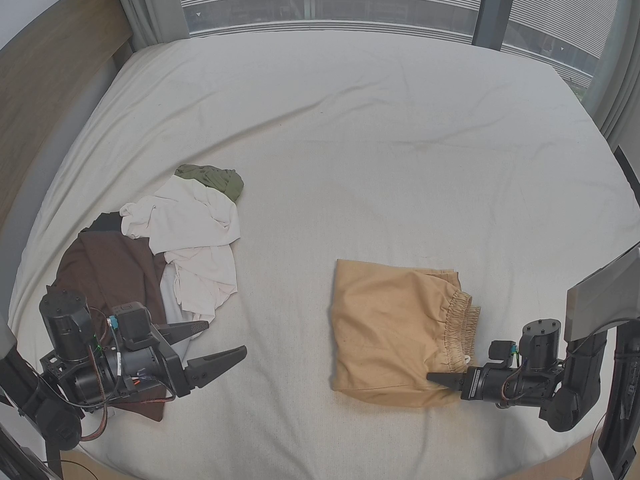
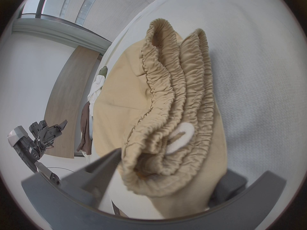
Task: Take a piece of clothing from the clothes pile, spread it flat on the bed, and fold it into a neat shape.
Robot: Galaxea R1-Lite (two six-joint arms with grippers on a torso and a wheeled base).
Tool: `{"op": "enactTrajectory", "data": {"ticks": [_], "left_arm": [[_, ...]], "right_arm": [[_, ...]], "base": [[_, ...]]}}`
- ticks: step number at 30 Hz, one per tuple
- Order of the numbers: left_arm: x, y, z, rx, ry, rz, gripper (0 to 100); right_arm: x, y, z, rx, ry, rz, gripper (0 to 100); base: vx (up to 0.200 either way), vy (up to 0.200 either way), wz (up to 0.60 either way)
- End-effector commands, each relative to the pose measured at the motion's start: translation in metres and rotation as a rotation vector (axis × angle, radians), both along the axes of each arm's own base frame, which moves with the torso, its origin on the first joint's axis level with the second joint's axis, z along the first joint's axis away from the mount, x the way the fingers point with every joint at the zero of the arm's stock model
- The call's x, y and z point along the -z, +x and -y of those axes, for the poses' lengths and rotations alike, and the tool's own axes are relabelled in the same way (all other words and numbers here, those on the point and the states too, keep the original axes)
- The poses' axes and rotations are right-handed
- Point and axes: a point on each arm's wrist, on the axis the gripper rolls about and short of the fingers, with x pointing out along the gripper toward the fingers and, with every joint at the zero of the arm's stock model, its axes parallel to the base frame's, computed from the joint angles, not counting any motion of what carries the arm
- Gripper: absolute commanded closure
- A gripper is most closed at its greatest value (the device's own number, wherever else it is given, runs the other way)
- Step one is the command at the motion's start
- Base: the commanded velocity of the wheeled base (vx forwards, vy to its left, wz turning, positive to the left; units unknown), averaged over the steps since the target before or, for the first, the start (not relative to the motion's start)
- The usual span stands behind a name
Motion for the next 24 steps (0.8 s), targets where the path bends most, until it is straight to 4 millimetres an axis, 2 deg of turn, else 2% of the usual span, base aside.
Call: {"op": "enactTrajectory", "data": {"ticks": [1, 7, 15, 24], "left_arm": [[0.001, 0.001, 0.000, -0.001, 0.001, -0.005, 0], [0.001, 0.001, -0.002, -0.009, 0.000, -0.002, 0], [-0.003, 0.003, -0.005, -0.024, -0.014, 0.034, 0], [-0.001, 0.002, -0.005, -0.026, -0.013, 0.027, 0]], "right_arm": [[-0.001, 0.001, -0.001, -0.002, 0.002, 0.010, 100], [-0.019, -0.002, -0.011, -0.040, 0.028, 0.074, 100], [-0.062, -0.010, -0.033, -0.125, 0.115, 0.236, 100], [-0.101, -0.003, -0.053, -0.171, 0.203, 0.398, 100]], "base": [[0.000, 0.000, 0.00], [0.000, 0.000, 0.00], [0.000, 0.000, 0.00], [0.000, 0.000, 0.00]]}}
